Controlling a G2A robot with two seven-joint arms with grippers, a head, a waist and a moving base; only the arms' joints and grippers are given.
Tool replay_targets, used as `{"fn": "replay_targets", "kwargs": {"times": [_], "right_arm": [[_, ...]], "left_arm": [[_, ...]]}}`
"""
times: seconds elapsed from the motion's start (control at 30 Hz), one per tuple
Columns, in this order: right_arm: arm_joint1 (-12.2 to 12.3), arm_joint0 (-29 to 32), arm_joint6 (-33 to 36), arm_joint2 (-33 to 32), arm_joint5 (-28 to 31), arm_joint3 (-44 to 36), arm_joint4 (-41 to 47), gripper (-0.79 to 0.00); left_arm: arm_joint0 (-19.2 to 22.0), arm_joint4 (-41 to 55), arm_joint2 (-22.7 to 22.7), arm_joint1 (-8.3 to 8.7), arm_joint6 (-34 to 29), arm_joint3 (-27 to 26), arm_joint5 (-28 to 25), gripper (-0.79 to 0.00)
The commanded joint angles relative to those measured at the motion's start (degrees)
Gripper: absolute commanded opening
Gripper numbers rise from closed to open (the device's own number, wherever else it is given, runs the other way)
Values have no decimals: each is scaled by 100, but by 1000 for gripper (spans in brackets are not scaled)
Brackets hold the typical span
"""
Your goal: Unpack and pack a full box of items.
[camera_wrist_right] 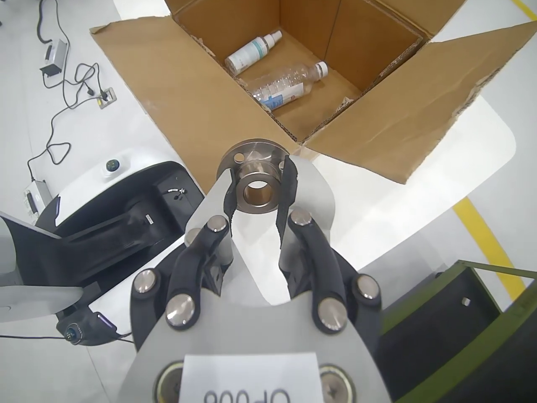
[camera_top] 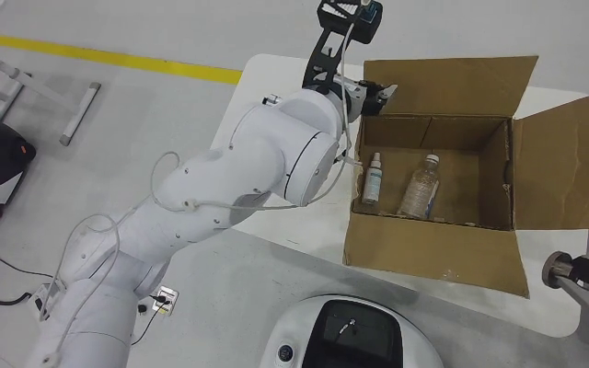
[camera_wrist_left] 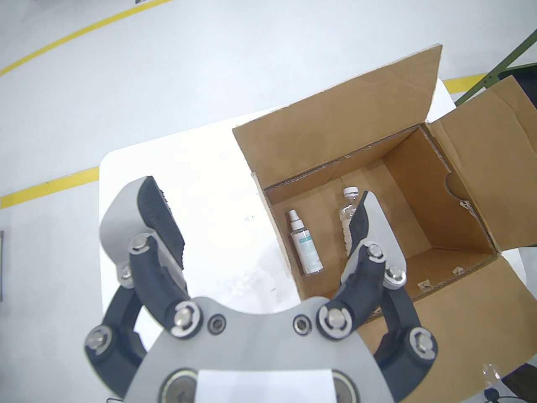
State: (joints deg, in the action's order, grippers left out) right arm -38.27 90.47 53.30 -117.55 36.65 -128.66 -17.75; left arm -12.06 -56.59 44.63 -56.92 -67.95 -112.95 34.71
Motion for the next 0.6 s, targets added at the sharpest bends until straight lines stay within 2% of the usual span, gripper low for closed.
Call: {"fn": "replay_targets", "kwargs": {"times": [0.0, 0.23, 0.4, 0.57], "right_arm": [[6, -149, -231, 207, -274, -12, 37, -785], [53, -1102, -656, 1432, -1109, -172, -402, -785], [17, -2058, -811, 2685, -1689, 157, -1037, -785], [-129, -3165, -803, 4015, -2252, 587, -1799, -785]], "left_arm": [[-28, -67, 24, 8, -17, -18, -26, 0], [-28, -67, 24, 8, -17, -18, -26, 0], [-28, -67, 24, 8, -17, -18, -26, 0], [-28, -67, 24, 8, -17, -18, -26, 0]]}}
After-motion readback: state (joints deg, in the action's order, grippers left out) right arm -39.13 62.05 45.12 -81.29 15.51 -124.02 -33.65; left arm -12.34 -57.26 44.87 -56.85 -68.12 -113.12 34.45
